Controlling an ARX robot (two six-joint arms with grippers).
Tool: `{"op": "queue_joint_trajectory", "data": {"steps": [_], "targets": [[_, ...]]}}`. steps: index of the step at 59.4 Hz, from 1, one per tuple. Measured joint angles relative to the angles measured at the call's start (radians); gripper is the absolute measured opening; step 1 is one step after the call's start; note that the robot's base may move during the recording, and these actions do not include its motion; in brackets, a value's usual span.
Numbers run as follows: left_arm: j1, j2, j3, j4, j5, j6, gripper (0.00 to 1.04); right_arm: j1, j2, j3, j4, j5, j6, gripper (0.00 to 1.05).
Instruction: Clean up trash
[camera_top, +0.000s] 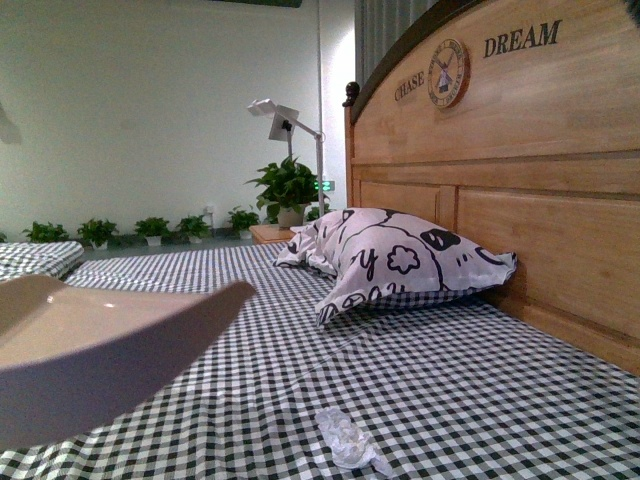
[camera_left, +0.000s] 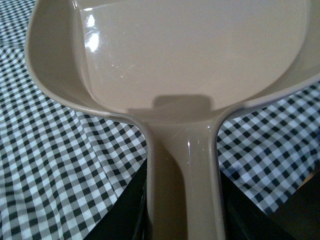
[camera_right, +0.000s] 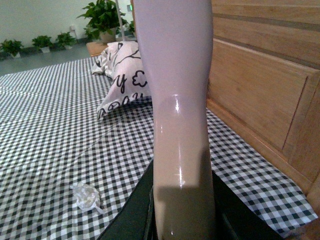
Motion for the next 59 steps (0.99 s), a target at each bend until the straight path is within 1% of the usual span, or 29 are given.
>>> {"op": "queue_joint_trajectory", "data": {"steps": [3,10,21,24,32,59], "targets": [[0.000,0.063,0.002,0.005,0.001,0.097,0.27,0.000,0.000,0.000,0.000,0.000,0.000,0.20],[-0.005,0.146,0.002,0.047,0.005,0.216,0.27,0.000,0.000,0.000,0.000,0.000,0.000,0.20],[-0.044,0.197,-0.008,0.124,0.049,0.336,0.27,0.000,0.000,0.000,0.000,0.000,0.000,0.20],[-0.057,0.211,-0.011,0.145,0.050,0.351,0.27,0.000,0.000,0.000,0.000,0.000,0.000,0.20],[-0.085,0.270,-0.011,0.142,0.047,0.398,0.27,0.000,0.000,0.000,0.000,0.000,0.000,0.20],[-0.117,0.412,-0.011,0.166,0.023,0.465,0.27,0.000,0.000,0.000,0.000,0.000,0.000,0.20]]}}
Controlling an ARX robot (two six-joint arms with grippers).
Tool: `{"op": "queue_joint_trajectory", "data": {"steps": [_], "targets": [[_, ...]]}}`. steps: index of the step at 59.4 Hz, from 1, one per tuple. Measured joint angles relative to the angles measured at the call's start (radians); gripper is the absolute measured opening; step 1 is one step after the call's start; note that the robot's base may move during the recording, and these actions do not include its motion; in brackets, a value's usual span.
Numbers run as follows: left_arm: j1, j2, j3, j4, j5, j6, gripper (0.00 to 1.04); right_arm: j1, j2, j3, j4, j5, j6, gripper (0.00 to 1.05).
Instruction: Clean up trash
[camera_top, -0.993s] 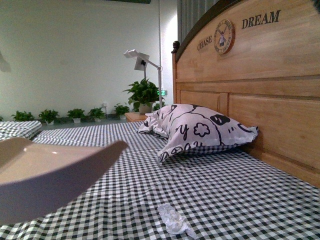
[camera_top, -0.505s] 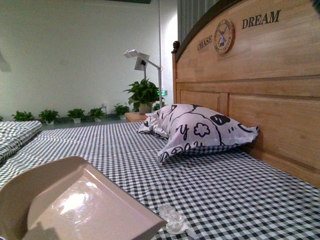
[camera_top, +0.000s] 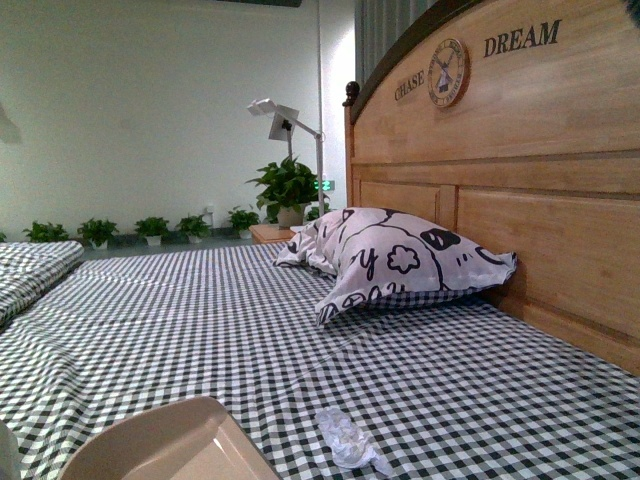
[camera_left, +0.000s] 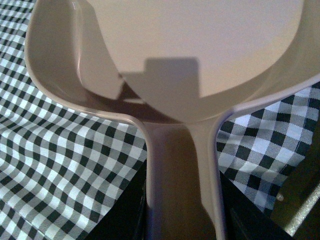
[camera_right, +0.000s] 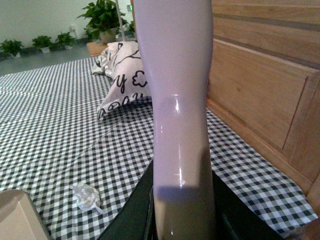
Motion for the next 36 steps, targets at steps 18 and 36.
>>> {"op": "queue_joint_trajectory", "data": {"steps": [18,36], "targets": [[0.001,0.044,0.000,0.022,-0.017,0.013,0.27,0.000,0.000,0.000,0.000,0.000,0.000,0.20],[0.001,0.044,0.000,0.022,-0.017,0.013,0.27,0.000,0.000,0.000,0.000,0.000,0.000,0.20]]}}
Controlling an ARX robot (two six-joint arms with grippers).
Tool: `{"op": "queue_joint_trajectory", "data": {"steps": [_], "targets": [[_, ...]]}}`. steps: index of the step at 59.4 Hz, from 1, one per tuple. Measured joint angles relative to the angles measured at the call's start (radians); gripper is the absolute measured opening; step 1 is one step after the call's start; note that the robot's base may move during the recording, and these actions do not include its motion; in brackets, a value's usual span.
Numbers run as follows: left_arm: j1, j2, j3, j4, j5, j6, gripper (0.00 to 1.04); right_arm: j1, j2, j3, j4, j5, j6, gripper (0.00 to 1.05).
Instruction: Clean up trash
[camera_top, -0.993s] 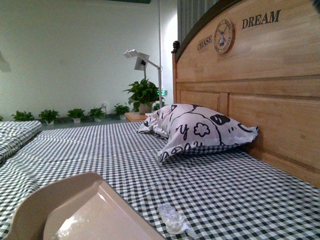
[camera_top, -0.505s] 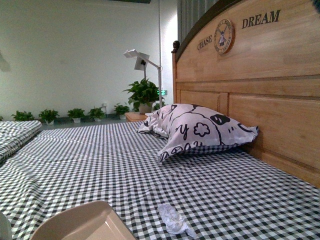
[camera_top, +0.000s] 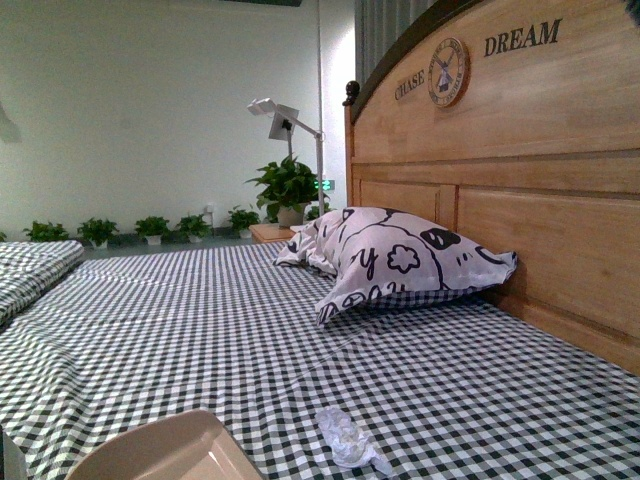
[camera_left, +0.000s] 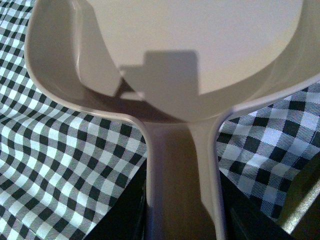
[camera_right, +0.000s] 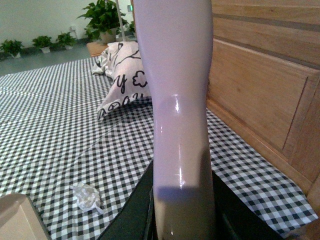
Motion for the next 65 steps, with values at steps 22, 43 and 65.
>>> {"op": "queue_joint_trajectory", "data": {"steps": [22,43,65], "targets": [[0.000,0.000,0.000,0.000,0.000,0.000,0.27,-0.264,0.246,0.075,-0.038,-0.213,-0.050,0.19],[0.000,0.000,0.000,0.000,0.000,0.000,0.27,-0.366,0.834,0.273,0.116,-0.406,-0.143,0.19],[0.000,0.000,0.000,0.000,0.000,0.001,0.27,-0.336,1.151,0.457,0.052,-0.407,-0.185,0.19]]}}
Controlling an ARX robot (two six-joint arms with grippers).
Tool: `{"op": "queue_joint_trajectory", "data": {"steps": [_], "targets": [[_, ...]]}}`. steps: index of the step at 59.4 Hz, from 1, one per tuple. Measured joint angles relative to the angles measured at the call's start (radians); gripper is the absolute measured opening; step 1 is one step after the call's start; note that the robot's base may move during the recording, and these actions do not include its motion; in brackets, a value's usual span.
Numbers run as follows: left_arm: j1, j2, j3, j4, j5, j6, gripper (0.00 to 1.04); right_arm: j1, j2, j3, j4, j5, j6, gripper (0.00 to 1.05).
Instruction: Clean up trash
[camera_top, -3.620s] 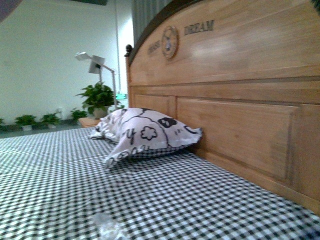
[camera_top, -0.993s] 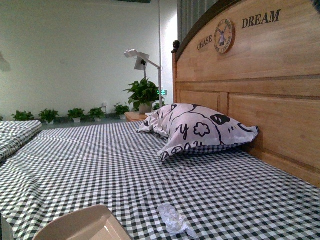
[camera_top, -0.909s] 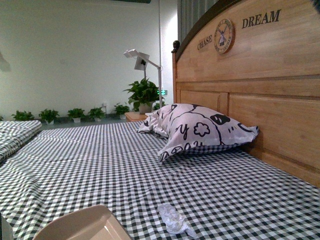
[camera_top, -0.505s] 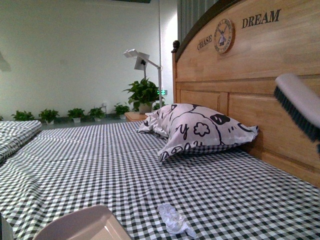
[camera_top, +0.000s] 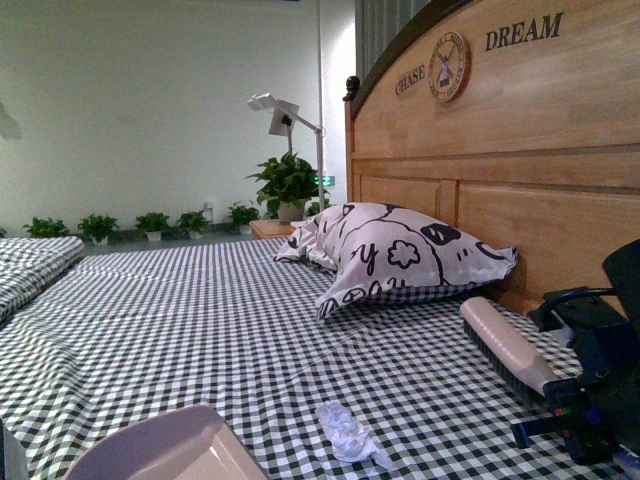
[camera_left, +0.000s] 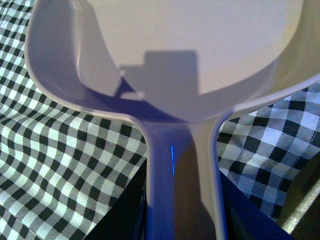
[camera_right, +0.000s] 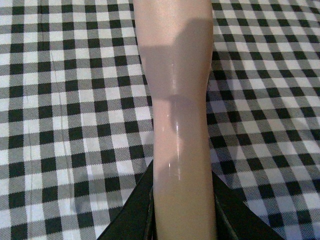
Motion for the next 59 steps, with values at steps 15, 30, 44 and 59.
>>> {"op": "queue_joint_trajectory", "data": {"steps": [15,30,44,59], "targets": [[0.000,0.000,0.000,0.000,0.000,0.000,0.27,0.047,0.098,0.069,-0.061,-0.016,-0.045,0.19],[0.000,0.000,0.000,0.000,0.000,0.000,0.27,0.087,0.105,0.023,-0.051,-0.093,-0.047,0.19],[0.000,0.000,0.000,0.000,0.000,0.000,0.27,0.148,-0.026,-0.128,-0.059,-0.462,-0.069,0.19],[0.001,0.000,0.000,0.000,0.000,0.000,0.27,0.146,-0.228,-0.241,-0.220,-0.784,-0.177,0.19]]}}
